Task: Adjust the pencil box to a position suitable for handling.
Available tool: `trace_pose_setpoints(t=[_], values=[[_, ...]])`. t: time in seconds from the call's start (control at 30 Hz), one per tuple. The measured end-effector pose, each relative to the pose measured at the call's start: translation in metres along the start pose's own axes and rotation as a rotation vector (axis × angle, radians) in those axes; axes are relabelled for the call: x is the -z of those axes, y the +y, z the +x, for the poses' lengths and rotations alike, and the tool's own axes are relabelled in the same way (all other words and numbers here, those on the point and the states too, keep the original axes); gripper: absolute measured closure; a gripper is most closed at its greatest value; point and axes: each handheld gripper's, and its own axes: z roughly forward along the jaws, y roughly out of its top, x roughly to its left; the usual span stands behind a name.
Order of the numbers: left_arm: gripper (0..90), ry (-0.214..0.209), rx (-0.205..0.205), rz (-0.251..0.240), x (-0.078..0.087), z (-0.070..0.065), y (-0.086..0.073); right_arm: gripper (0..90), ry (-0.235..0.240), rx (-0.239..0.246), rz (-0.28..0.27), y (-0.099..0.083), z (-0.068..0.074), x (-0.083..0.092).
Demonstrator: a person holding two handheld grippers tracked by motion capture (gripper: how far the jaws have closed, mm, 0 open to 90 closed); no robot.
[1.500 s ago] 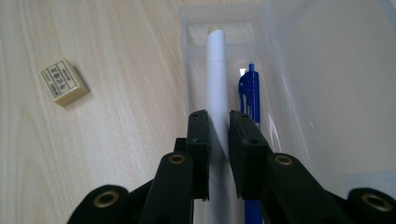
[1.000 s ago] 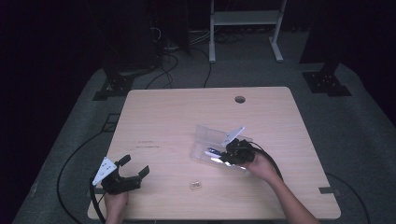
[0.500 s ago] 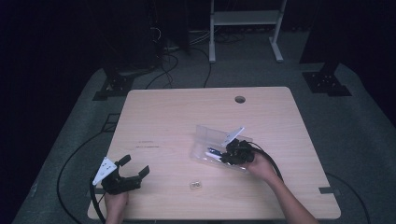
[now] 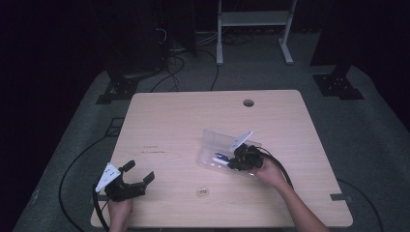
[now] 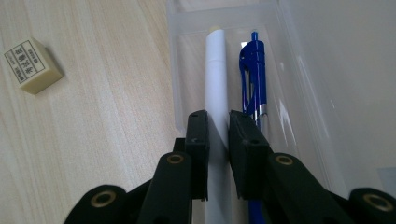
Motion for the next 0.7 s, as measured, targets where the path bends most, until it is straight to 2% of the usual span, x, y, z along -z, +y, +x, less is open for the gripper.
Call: trace_pose_setpoints(t=[0.1,0.4,0.57,0.7], values=[[1.1,-0.001,-0.001,0.000,0.000,0.000,0.000,77.1,0.004,-0.015,0.000,0.000,0.000,0.000],[1.1,-0.001,-0.001,0.001,0.000,0.000,0.000,75.6,-0.004,-0.011,-0.015,-0.001,-0.001,0.004],[1.1,0.001,0.000,0.000,0.000,0.000,0.000,74.3,-0.020,-0.011,-0.046,0.000,0.000,0.012],[1.1,0.000,-0.001,0.000,0.000,0.000,0.000,71.2,-0.010,-0.012,-0.063,0.000,0.003,0.020]])
